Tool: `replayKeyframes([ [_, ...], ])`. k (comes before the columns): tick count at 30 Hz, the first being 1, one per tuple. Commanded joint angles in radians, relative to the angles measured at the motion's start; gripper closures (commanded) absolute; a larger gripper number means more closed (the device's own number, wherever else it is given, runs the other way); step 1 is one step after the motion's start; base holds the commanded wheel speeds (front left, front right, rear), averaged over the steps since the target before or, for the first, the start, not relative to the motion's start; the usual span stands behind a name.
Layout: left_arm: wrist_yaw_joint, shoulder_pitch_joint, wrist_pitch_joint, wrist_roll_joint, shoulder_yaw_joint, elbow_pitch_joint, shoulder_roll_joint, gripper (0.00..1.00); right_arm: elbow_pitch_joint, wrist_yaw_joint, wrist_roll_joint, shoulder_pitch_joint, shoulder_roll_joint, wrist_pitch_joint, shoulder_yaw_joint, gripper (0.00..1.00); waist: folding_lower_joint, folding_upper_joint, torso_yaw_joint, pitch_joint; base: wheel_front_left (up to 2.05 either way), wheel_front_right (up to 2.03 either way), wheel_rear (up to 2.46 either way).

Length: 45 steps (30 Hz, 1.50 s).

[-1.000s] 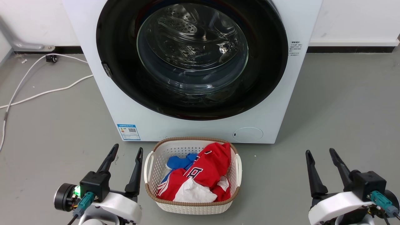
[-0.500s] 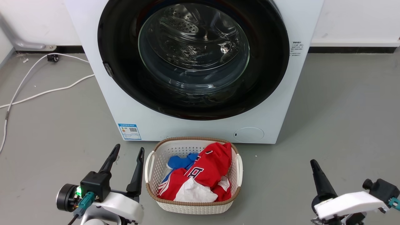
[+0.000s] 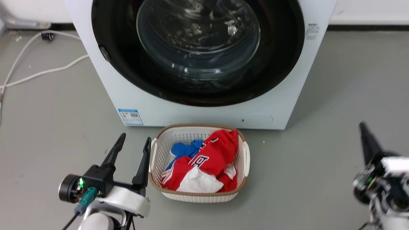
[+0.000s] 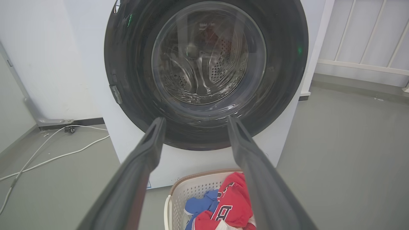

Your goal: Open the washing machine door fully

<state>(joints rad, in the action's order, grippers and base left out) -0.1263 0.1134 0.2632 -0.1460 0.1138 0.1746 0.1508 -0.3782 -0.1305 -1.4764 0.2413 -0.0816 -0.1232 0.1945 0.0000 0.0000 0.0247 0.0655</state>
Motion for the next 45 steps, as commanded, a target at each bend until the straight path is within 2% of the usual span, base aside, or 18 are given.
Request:
replayKeyframes([
  [1, -0.001, 0.018, 0.002, 0.001, -0.001, -0.006, 0.002, 0.0, -0.011, 0.0, -0.015, 0.044, -0.013, -0.01, 0.012, 1.0, 0.0, 0.0, 0.004, 0.038, 0.0, 0.0, 0.0],
  [6, -0.002, 0.061, 0.002, -0.01, -0.006, -0.038, -0.009, 0.0, -0.126, 0.0, -0.049, 0.216, -0.08, -0.05, 0.061, 1.0, 0.0, 0.0, 0.017, 0.121, 0.0, 0.0, 0.0],
  [11, -0.003, 0.102, 0.002, -0.021, -0.004, -0.062, -0.024, 0.0, -0.284, 0.0, -0.058, 0.411, -0.153, -0.101, 0.067, 1.0, 0.0, 0.0, 0.042, 0.19, 0.0, 0.0, 0.0],
  [16, -0.004, 0.14, 0.002, -0.024, 0.0, -0.09, -0.036, 0.0, -0.455, 0.0, -0.03, 0.631, -0.235, -0.156, 0.047, 1.0, 0.0, 0.0, 0.068, 0.252, 0.0, 0.0, 0.0],
  [21, -0.005, 0.167, 0.002, -0.026, 0.005, -0.114, -0.044, 0.0, -0.613, 0.0, 0.026, 0.847, -0.289, -0.242, -0.01, 1.0, 0.0, 0.0, 0.088, 0.303, 0.0, 0.0, 0.0],
  [27, -0.005, 0.188, 0.002, -0.026, 0.023, -0.136, -0.042, 0.0, -0.755, 0.0, 0.114, 1.071, -0.284, -0.314, -0.091, 1.0, 0.0, 0.0, 0.1, 0.353, 0.0, 0.0, 0.0],
  [33, -0.005, 0.212, 0.002, -0.033, 0.037, -0.153, -0.028, 0.0, -0.84, 0.0, 0.177, 1.23, -0.254, -0.358, -0.145, 1.0, 0.0, 0.0, 0.11, 0.4, 0.0, 0.0, 0.0],
  [39, -0.005, 0.224, 0.002, -0.037, 0.043, -0.157, -0.031, 0.0, -0.882, 0.0, 0.209, 1.298, -0.236, -0.379, -0.168, 1.0, 0.0, 0.0, 0.125, 0.417, 0.0, 0.0, 0.0],
  [45, -0.005, 0.214, 0.002, -0.036, 0.051, -0.148, -0.04, 0.0, -0.901, 0.0, 0.219, 1.26, -0.226, -0.481, -0.186, 1.0, 0.0, 0.0, 0.132, 0.398, 0.0, 0.0, 0.0],
])
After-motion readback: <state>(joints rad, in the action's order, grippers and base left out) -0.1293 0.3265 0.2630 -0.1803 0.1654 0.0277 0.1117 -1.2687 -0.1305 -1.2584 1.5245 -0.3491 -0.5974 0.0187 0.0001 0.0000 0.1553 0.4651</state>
